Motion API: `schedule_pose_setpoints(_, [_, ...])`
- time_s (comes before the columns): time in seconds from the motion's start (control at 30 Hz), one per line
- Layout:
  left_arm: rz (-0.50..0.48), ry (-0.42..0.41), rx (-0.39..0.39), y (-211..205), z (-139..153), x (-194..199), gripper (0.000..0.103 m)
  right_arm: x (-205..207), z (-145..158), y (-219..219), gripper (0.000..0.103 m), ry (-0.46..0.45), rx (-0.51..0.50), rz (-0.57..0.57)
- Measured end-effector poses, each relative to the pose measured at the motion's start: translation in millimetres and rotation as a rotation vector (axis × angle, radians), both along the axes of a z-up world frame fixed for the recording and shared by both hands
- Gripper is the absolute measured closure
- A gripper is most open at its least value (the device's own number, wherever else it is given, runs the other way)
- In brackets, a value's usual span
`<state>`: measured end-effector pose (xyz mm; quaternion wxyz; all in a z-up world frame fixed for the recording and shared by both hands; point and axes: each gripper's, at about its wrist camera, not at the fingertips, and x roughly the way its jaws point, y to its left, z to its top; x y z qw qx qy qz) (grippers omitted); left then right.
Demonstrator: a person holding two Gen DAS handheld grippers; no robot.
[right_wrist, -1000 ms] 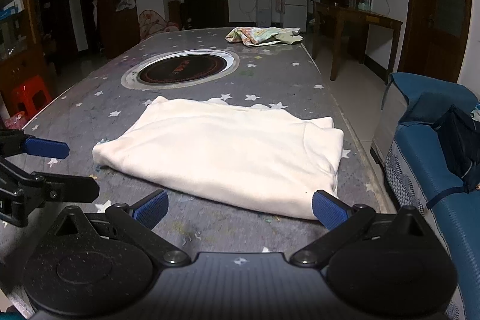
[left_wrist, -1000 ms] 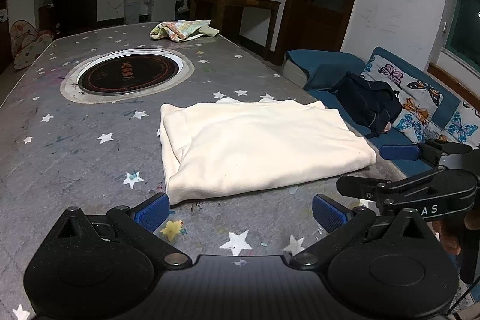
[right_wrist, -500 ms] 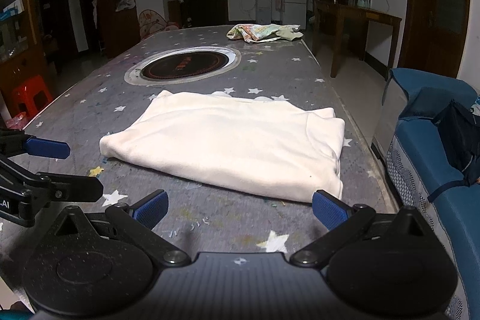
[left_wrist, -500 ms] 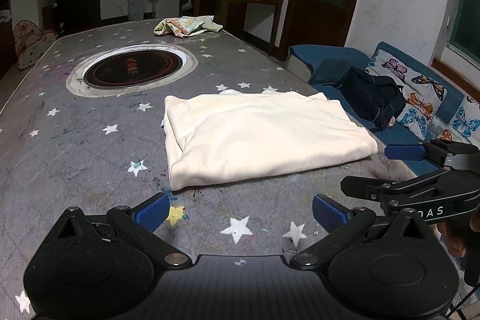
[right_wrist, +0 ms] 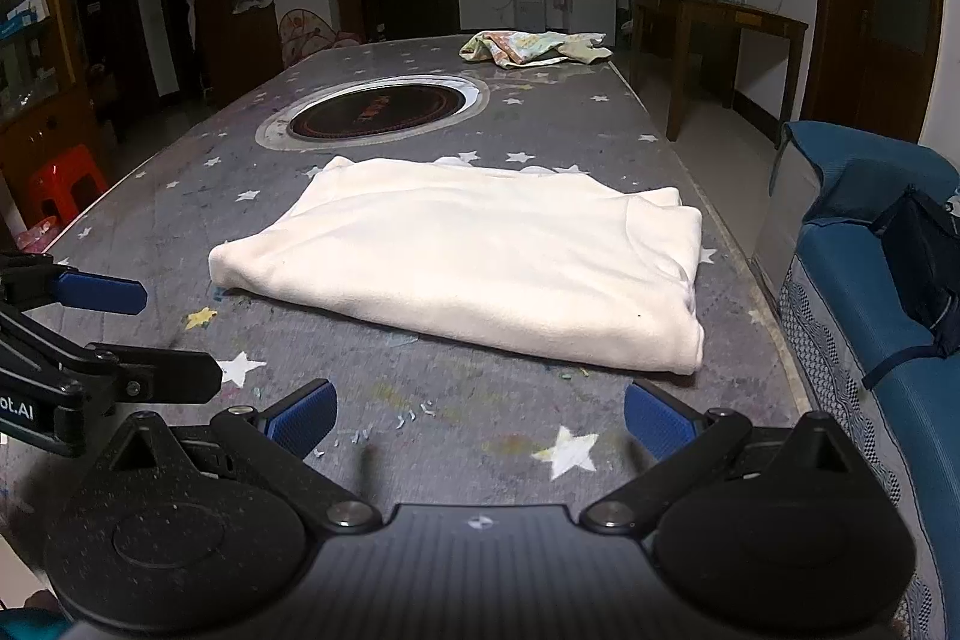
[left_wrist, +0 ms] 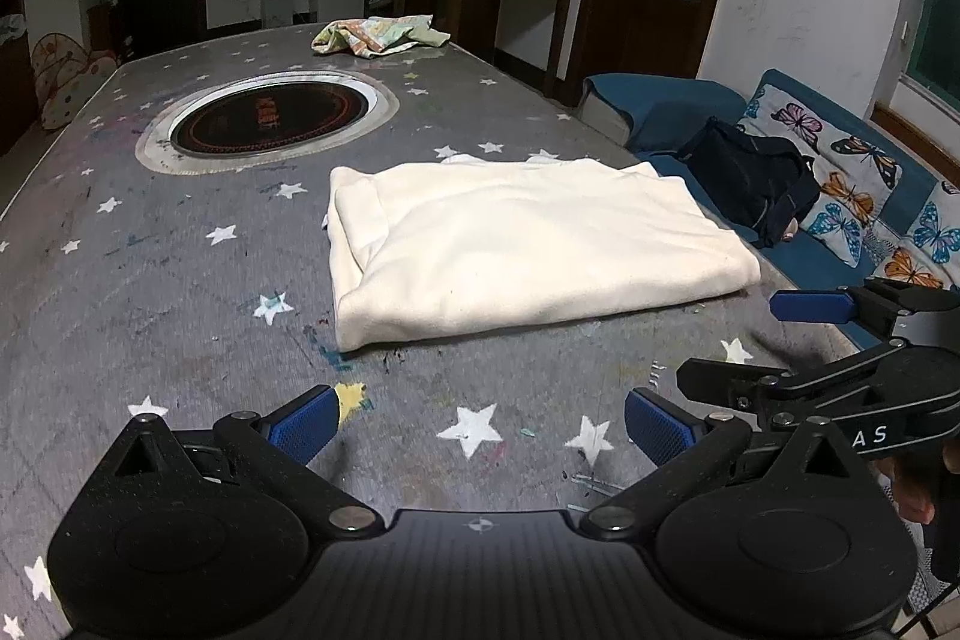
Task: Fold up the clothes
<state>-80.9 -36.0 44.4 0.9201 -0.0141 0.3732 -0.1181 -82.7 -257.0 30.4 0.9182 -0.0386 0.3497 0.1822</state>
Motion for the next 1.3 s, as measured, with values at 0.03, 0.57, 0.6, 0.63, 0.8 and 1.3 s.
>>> schedule_pose_setpoints(0.03, [0.0,0.001,-0.001,-0.1,-0.4,0.0,0.0,-0.2,-0.3,-0.1,0.0,0.001,0.001,-0.001])
schedule_pose_setpoints(0.57, [0.012,0.009,0.005,-1.4,-4.2,0.2,0.0,-1.0,-5.2,2.2,0.0,0.017,0.004,-0.009])
schedule_pose_setpoints(0.6, [0.012,0.009,0.005,-1.6,-4.5,0.2,0.0,-1.0,-5.3,2.2,0.0,0.018,0.005,-0.009])
schedule_pose_setpoints(0.63, [0.013,0.01,0.005,-1.8,-4.9,0.3,0.0,-0.9,-5.5,2.2,0.0,0.018,0.005,-0.009])
schedule_pose_setpoints(0.8, [0.019,0.015,0.007,-2.0,-6.6,1.4,0.0,0.1,-6.6,1.8,0.0,0.022,0.005,-0.014])
schedule_pose_setpoints(1.3, [0.017,0.021,0.011,-4.8,-7.0,2.3,0.0,0.0,-8.3,1.6,0.0,0.025,0.01,-0.012])
